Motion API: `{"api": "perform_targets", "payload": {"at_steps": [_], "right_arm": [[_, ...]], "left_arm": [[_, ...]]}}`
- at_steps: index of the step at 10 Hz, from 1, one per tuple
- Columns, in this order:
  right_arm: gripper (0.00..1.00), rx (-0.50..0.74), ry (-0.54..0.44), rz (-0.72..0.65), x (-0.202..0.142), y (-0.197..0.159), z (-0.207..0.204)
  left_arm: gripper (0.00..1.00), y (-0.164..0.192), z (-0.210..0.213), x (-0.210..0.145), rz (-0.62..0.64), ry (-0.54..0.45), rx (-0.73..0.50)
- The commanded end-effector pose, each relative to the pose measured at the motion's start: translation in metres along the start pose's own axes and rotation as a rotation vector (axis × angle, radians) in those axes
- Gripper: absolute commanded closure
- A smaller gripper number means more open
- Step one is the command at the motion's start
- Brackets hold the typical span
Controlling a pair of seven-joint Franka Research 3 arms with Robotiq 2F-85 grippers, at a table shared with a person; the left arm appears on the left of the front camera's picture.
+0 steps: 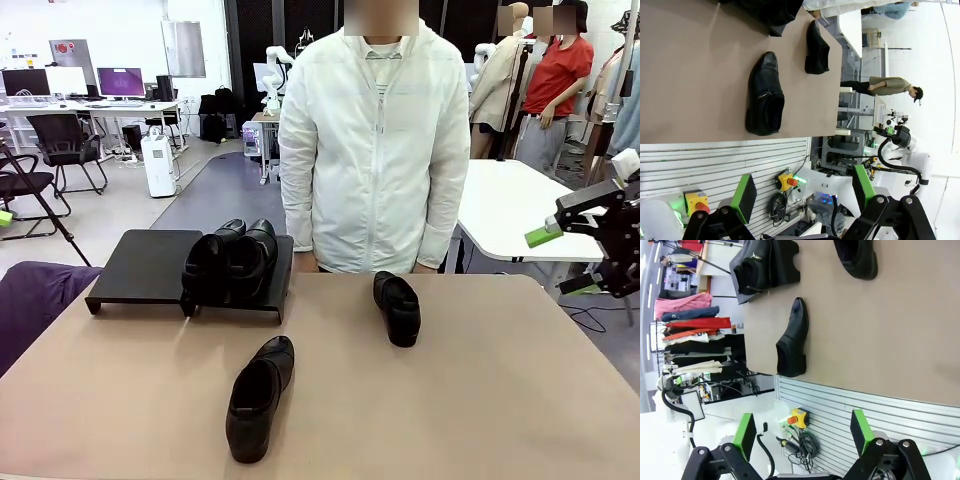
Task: Organize the shoes by placing them on the stand.
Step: Pick up one Shoe and place it in the middle of the table, then place the Shoe from the middle of the table onto the Shoes Stand.
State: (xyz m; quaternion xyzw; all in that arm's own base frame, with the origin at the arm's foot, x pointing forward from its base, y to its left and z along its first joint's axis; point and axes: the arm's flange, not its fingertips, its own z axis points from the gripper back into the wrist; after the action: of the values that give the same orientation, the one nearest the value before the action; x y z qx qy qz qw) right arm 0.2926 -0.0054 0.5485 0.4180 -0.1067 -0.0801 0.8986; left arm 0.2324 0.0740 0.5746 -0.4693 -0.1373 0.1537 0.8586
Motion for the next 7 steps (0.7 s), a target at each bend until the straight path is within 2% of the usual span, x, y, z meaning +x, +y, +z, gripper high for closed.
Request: {"api": "perform_targets", "payload": {"at_steps": [1, 7], "right_arm": [[0.00, 0.009, 0.002, 0.033, 0.0023, -0.0020, 0.0037], [0.00, 0.009, 0.002, 0.033, 0.0023, -0.0020, 0.0037]], "left_arm": [[0.00, -0.0004, -0.0002, 0.0005, -0.008, 0.003, -0.021], [0.00, -0.0004, -0.0002, 0.0005, -0.008, 0.003, -0.021]]}}
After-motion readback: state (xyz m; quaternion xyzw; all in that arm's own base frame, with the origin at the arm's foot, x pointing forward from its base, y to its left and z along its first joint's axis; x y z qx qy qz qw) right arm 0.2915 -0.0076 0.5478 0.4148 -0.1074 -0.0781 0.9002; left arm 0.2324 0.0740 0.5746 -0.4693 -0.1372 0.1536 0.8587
